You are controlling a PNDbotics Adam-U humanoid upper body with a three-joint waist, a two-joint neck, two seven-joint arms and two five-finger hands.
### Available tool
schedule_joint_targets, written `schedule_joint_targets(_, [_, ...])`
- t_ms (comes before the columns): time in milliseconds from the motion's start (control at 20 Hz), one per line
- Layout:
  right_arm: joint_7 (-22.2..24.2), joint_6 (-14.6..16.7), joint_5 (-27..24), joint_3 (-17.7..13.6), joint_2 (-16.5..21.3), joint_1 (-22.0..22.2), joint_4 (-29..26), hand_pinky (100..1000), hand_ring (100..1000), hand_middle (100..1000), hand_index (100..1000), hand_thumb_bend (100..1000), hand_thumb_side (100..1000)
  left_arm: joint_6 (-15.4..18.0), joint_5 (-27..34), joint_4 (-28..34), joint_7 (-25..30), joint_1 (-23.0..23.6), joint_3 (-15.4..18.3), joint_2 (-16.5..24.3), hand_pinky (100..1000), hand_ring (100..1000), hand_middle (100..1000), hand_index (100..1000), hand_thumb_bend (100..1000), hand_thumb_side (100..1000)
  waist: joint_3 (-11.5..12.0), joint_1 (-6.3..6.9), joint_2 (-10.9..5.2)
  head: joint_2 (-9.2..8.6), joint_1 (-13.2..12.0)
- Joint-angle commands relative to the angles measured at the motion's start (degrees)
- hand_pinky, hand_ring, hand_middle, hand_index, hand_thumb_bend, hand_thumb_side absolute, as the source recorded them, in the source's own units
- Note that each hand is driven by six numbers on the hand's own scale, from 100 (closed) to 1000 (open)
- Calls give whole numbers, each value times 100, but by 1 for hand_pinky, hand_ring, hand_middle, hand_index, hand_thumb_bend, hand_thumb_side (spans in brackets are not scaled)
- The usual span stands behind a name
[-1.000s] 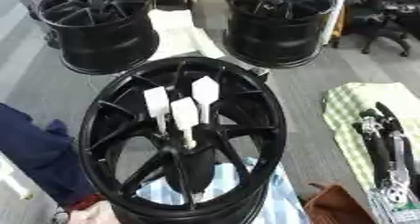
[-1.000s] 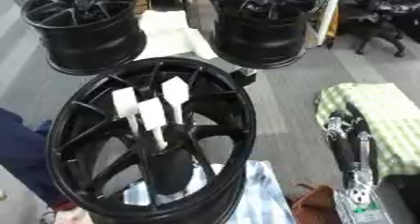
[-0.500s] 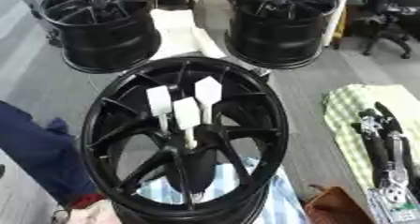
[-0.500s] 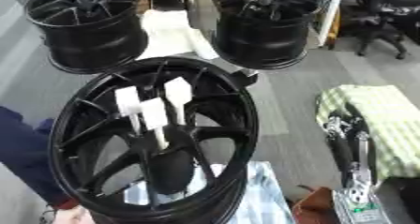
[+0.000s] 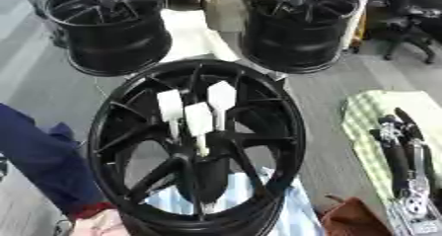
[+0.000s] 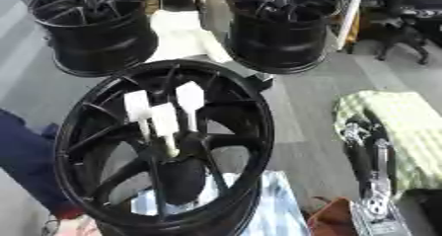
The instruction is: Pull the pin out of the wheel hub.
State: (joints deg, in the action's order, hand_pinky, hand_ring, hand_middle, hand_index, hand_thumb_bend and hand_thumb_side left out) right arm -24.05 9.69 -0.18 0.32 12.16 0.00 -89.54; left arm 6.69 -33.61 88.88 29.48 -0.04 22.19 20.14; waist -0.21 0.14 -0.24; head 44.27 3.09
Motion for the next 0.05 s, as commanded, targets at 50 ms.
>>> schedule_joint_targets(50, [-8,-1,-29,-43,42,-56,-110,726,635,691,920,100,662,-56,94,178,16,-45,123,94,699,1000,708,857,100,878,9,1,3,-15,-17])
